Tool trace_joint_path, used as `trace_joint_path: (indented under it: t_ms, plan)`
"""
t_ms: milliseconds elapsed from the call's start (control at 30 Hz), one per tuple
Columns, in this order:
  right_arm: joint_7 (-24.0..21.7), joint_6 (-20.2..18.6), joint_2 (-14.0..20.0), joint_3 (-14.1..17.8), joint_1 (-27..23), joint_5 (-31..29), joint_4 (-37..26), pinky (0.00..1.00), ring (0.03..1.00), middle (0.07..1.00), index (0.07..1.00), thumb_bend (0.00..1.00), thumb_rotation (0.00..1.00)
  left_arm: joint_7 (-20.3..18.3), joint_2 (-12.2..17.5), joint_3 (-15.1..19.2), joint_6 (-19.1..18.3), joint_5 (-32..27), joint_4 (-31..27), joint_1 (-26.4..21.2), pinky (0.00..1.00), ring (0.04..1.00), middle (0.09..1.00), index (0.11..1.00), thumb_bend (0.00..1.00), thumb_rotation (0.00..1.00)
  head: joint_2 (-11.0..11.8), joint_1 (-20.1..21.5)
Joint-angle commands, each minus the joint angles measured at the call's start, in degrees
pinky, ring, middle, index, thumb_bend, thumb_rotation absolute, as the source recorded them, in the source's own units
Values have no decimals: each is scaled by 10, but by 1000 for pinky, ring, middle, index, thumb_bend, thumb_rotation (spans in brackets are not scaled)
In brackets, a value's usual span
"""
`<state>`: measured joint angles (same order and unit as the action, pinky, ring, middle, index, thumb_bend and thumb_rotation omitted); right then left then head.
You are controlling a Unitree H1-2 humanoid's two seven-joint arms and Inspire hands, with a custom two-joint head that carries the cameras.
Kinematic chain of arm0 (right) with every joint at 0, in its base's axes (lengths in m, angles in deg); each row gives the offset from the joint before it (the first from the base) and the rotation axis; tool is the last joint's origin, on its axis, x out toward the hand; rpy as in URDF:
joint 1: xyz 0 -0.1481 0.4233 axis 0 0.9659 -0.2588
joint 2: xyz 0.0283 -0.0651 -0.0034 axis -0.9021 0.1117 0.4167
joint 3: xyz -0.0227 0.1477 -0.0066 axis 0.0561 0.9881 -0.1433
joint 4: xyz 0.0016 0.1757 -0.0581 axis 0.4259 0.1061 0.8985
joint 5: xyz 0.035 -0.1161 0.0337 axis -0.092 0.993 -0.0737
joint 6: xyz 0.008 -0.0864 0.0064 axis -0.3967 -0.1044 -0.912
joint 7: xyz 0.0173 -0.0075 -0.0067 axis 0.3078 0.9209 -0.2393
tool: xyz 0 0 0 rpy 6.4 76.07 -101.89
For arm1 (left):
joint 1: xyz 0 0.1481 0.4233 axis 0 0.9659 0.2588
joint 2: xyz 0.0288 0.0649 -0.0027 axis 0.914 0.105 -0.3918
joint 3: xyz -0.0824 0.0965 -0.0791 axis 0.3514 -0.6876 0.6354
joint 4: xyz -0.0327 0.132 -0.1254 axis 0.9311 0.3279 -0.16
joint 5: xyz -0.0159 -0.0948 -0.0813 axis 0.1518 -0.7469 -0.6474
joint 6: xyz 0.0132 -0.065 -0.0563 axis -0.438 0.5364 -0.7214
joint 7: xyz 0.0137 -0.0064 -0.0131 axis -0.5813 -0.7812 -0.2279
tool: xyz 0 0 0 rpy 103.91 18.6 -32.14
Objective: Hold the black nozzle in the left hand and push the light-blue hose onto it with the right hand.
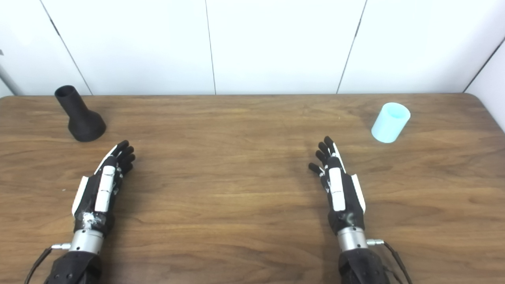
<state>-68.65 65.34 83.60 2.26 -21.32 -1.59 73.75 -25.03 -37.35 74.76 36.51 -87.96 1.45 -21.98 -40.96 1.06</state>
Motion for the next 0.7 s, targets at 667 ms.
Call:
trace_joint_path:
  t_ms: [667]
  plan:
    - [-1, -5, -3, 1, 13, -7, 15, 854, 950, 963, 966, 536, 1000, -8, -8, -13, -22, 1, 7, 5, 924, 913, 909, 907, 514, 855, 12, -32]
